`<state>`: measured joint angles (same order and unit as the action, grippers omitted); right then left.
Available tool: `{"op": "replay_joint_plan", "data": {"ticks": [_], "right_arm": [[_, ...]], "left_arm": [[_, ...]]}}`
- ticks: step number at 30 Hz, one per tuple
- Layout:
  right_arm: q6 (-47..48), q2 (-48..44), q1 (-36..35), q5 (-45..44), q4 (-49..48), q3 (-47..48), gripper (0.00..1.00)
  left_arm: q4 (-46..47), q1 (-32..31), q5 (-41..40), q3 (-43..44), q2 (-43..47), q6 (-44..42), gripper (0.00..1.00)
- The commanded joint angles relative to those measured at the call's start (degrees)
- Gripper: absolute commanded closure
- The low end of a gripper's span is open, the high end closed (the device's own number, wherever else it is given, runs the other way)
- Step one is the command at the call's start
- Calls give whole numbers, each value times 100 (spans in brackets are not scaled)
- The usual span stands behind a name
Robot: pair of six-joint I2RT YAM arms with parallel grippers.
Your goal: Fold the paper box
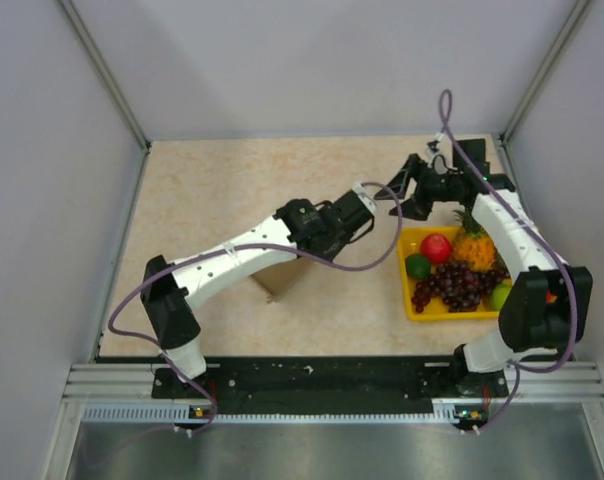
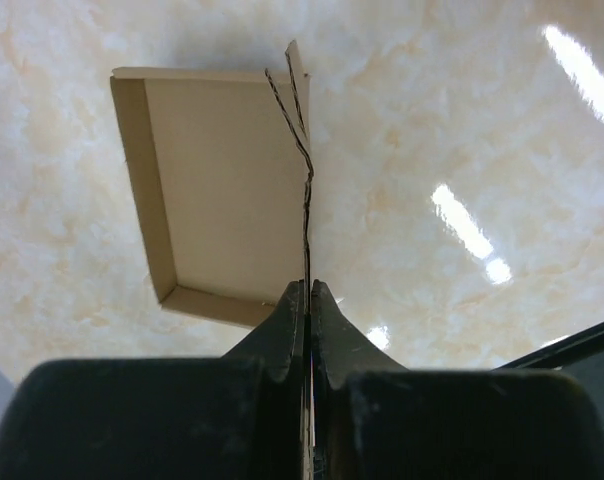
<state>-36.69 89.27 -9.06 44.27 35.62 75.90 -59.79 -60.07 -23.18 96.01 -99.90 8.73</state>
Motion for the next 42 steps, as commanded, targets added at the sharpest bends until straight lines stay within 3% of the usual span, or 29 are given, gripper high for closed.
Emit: {"op": "replay_joint_plan", "data": {"ticks": [1,6,9,14,20,24,28,31,34,35,37,38,39,41,42], "right_arm": [[335,-788,423,284,-995,-505,27],[644,-1665,178,91,-1759,-1822,27],[907,-2175,-375,-435,-2094,-2342,25],[1041,-3204,-1782,-2218,-2987,-3377,23],[1786,-4242,-3765,-4898,-3833,-4152,21],[2524,-4173,-4682,-6358,-3975,-4049,21],[2544,-3287,-5070,-8025,-3249,-3320,28],[2482,-2697,-5097,-8521,-2868,-2748,36],[2579,-2363,-5097,-8479,-2885,-2501,43],[2570,-2284,-5097,-8496,-2894,-2370,46],[2710,-2047,-5088,-8532,-3007,-2273,49],[2772,-1976,-5088,-8575,-3112,-2229,56],[2929,-1888,-5079,-8593,-3305,-2228,60],[3062,-1712,-4992,-8523,-3412,-2194,67],[3123,-1677,-4939,-8401,-3430,-2185,70]], "left_arm": [[-480,706,602,805,32,1006,100],[-219,1717,2079,973,207,2236,100],[-86,2034,1906,754,330,3597,100],[-183,2587,2230,482,409,5898,100],[310,2755,2012,-161,708,7709,100],[319,2790,1826,-135,612,8381,100],[187,2747,1537,128,419,8566,100],[134,2659,1220,278,331,8496,100],[125,2598,1062,252,322,8478,99],[125,2589,1035,243,313,8478,88],[143,2580,1070,165,322,8461,78],[160,2580,1052,138,339,8426,70],[178,2580,1026,112,383,8382,53],[213,2580,720,59,532,8024,33],[213,2580,562,50,611,7873,17]]}}
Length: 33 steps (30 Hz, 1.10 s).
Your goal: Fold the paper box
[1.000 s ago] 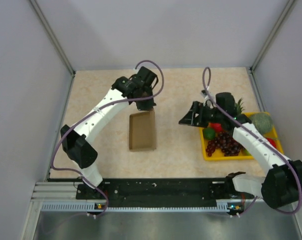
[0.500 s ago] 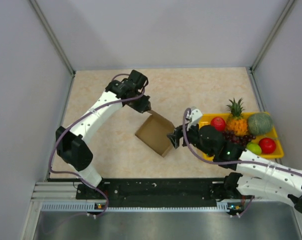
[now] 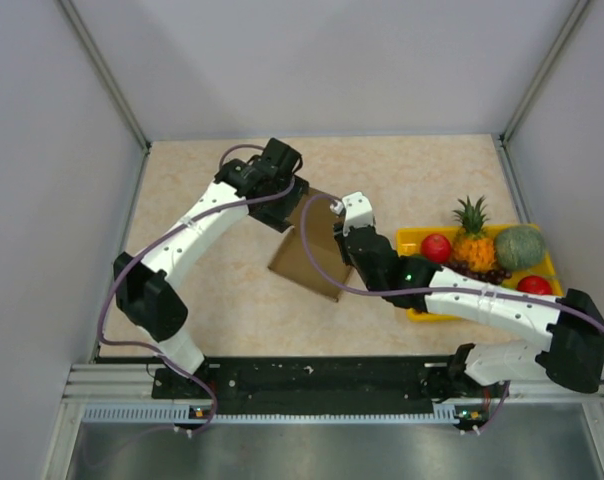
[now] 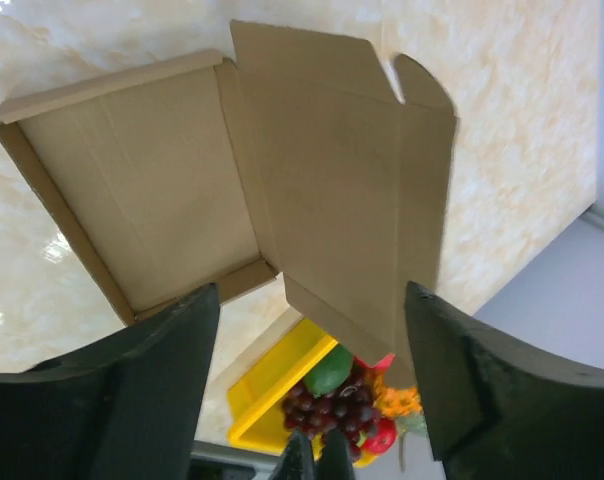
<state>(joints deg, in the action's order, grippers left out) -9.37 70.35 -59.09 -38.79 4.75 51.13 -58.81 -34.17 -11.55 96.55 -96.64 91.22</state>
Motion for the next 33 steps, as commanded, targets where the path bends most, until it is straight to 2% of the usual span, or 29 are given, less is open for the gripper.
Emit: {"op": "replay_joint_plan", "data": {"ticks": [1,2,3,4,6,7,8,9,10,11,12,13,14,16,19,21,23,28,33], "right_arm": [[409,225,169,263,-344,283,73],[435,208,300,440,-344,266,77],[505,190,397,607,-361,248,79],[541,164,485,1009,-335,222,80],[759,-29,600,1267,-352,169,78],[769,-134,635,1468,-265,143,75],[630,-335,757,1749,-117,169,60],[142,-398,1255,2265,172,247,54],[-81,-460,1521,3158,593,378,49],[-187,-547,1697,3488,727,388,41],[-119,-705,1882,3796,851,380,38],[-49,-811,1910,4043,974,415,34],[22,-908,1945,4089,1245,424,27],[119,-1032,2383,4726,1614,633,22],[171,-848,3207,5842,2239,889,23],[154,-681,3508,6049,2381,916,24],[198,-426,3790,6470,2381,846,27],[567,31,3870,6428,2163,688,37],[752,594,3870,6375,1836,783,46]], "left_arm": [[185,-10,-724,-92,399,-577,15],[281,-10,-1074,-145,679,-1031,14],[395,-10,-1225,-233,856,-1262,5],[762,-2,-1348,-590,1301,-2178,4],[1806,24,-1455,-1083,1856,-3175,2],[2359,68,-1360,-1826,2503,-4407,2],[2878,95,-1272,-2251,2840,-4890,3],[3719,165,-827,-2638,3157,-5277,4],[4127,383,-492,-3390,3734,-5995,3],[4514,533,-167,-3685,3932,-6280,2],[4771,709,602,-3862,4055,-6501,2],[4791,1015,889,-3976,4048,-6999,1],[4799,1131,1126,-4004,3943,-7256,2],[4591,1455,2213,-3725,3314,-7923,3],[4246,1685,3128,-3005,2321,-8723,7],[4499,1843,3779,-2853,1888,-8980,7],[4370,2072,4719,-2371,1220,-9269,8],[3676,2099,5215,-1362,157,-10235,11],[3815,2090,5549,-1192,-249,-10712,18]]}}
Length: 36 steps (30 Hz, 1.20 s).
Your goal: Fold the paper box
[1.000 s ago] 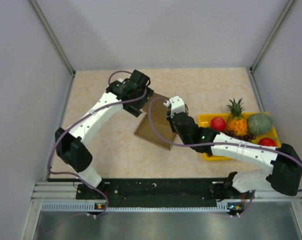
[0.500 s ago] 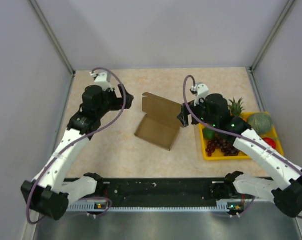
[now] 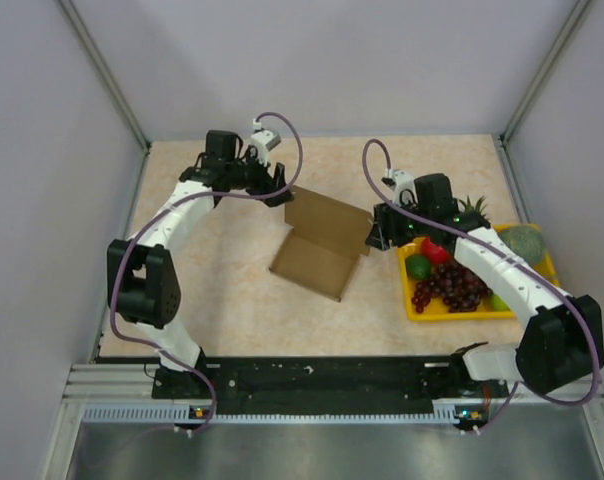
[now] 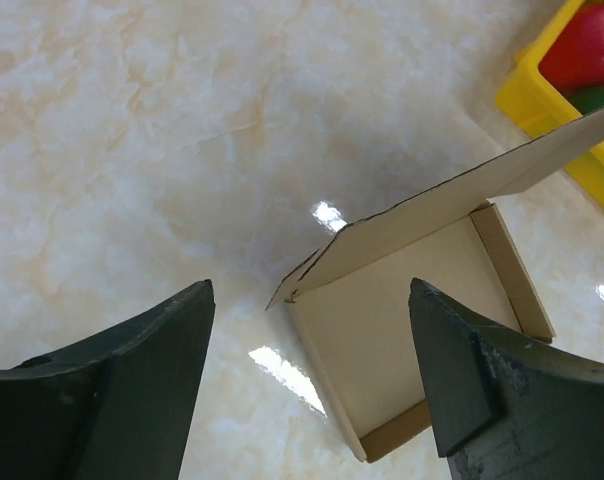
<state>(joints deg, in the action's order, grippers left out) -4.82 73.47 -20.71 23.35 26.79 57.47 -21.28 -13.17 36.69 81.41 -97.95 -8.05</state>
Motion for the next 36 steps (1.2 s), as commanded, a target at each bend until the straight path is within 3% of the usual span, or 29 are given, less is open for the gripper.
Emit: {"op": "replay_joint_plan", "data": {"ticks": [1,8,11,13,18,22,26,32,34,36], "right_arm": [[323,343,32,143,-367,220,47],[350,572,32,-111,-542,185,48],[306,581,41,-243,-683,141,49],[306,650,49,-226,-736,150,51],[175,940,23,-33,-842,299,69],[87,1020,-21,-190,-868,308,74],[-71,1020,-65,-322,-1044,300,82],[-45,1020,-223,-708,-1114,300,92],[-54,967,-276,-902,-1114,308,95],[-54,845,-389,-1253,-1123,291,100]], "left_arm": [[36,-10,752,349,-249,-899,22],[9,-28,831,473,-637,-1111,27],[501,-45,946,306,-672,-909,40],[449,-107,946,306,-664,-961,41],[484,-247,752,25,-515,-944,52],[607,-344,384,-256,-286,-786,58],[590,-441,-29,-441,-58,-514,60],[669,-458,-355,-819,478,-136,53],[651,-450,-478,-924,566,-21,54],[625,-467,-662,-1012,654,198,62]]}}
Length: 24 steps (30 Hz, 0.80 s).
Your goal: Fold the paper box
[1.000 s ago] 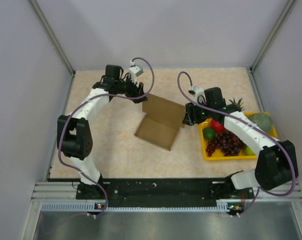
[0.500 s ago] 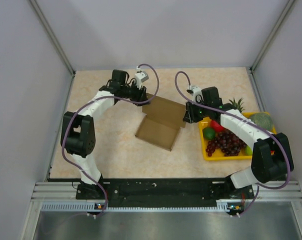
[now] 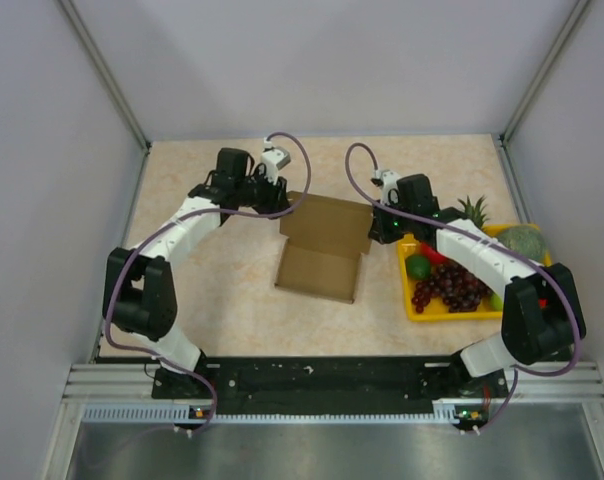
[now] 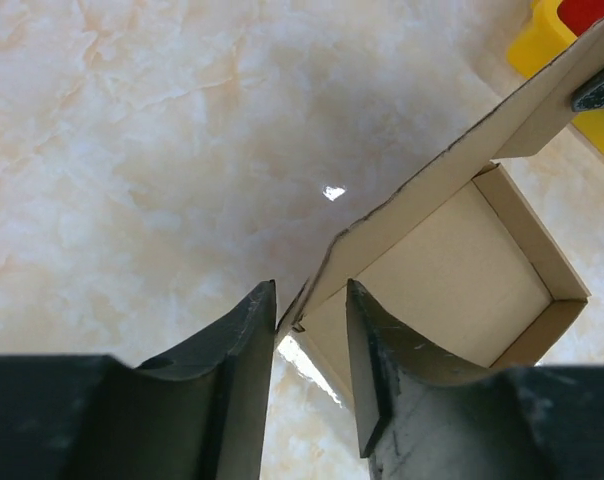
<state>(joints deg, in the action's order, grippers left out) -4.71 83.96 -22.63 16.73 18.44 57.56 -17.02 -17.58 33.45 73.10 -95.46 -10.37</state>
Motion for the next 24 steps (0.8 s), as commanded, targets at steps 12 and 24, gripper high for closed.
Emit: {"op": "replay_joint_plan", "data": {"ticks": [12,24], "right_arm": [[-162,-574,-461,-1189,-525,10,100],[-1100,-583,-996,-2321,-736,-166,100]], "left_arm": [[278,-254,-585,-665,810,1028,65],[461,-1247,-4095,-1008,1196,2037,95]]}}
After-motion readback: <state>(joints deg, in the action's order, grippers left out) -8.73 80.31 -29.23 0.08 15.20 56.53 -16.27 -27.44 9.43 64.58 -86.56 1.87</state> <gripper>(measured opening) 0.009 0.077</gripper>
